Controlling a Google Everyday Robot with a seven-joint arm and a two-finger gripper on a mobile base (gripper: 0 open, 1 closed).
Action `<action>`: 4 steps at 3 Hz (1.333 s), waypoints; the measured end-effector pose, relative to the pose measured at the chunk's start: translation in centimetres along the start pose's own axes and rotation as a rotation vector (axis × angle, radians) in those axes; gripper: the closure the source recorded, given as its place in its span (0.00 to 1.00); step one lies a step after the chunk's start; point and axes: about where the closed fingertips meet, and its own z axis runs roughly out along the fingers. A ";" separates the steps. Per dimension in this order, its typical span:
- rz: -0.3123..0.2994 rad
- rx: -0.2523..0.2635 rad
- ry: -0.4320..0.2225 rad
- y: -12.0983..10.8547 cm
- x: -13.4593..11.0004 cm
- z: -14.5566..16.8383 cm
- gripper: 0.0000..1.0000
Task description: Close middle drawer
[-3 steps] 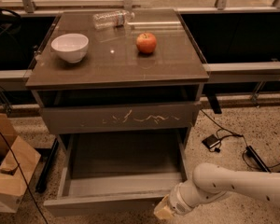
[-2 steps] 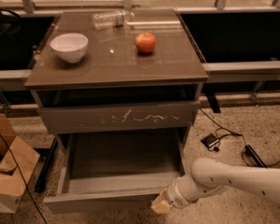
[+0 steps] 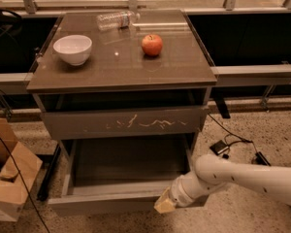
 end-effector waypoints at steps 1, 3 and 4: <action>-0.029 -0.018 -0.019 -1.7 -3.0 0.0 1.00; -0.050 0.010 -0.040 -3.3 -3.5 1.0 1.00; -0.054 0.015 -0.050 -3.5 -3.5 1.2 1.00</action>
Offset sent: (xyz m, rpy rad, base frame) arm 0.3012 0.1393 0.1006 0.2607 -0.1220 0.2348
